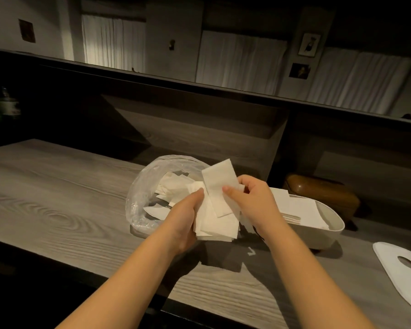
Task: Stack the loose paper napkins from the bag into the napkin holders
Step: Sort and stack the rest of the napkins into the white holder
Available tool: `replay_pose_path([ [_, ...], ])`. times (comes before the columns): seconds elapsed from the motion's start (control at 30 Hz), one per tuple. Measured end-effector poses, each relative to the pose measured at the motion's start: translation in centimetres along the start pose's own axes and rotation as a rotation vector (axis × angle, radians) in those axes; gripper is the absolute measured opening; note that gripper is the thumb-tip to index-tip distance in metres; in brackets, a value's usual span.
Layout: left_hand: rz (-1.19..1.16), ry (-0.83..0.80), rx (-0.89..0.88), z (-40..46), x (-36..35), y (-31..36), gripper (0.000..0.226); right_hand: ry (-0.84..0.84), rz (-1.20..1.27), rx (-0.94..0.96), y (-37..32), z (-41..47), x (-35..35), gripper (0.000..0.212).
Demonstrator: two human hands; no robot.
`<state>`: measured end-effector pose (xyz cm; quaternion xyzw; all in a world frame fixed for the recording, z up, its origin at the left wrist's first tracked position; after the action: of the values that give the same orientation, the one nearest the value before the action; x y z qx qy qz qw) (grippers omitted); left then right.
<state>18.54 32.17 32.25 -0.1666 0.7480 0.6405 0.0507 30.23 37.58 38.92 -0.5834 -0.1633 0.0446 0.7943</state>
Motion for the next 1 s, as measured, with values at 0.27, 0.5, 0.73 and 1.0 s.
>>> replay_pose_path([
  [0.27,0.322,-0.113,-0.017,-0.4,0.2,-0.2,0.026,0.002,-0.041,0.072,-0.9,0.6,0.4,0.007],
  [0.5,0.117,-0.032,-0.031,0.0,0.8,-0.9,0.027,0.202,0.295,0.070,-2.3,0.0,3.9,0.005],
  [0.73,-0.028,-0.031,-0.071,-0.1,-0.8,-0.4,0.038,0.122,-0.007,-0.010,0.2,-0.5,0.1,0.021],
  [1.0,-0.121,-0.047,-0.116,-0.1,0.7,-0.5,0.051,0.160,-0.038,-0.210,1.2,-1.5,3.1,0.046],
])
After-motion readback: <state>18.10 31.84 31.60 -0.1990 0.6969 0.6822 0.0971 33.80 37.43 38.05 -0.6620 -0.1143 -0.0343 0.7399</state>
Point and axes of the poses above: each hand's wrist, its own z-axis towards the middle knuckle, its own x-axis out of the back of the hand, y = z × x, the point moved 7 cm from there along z, towards the middle knuckle, and after that the axes turned 14 degrees about z, right-handed, at the moved point
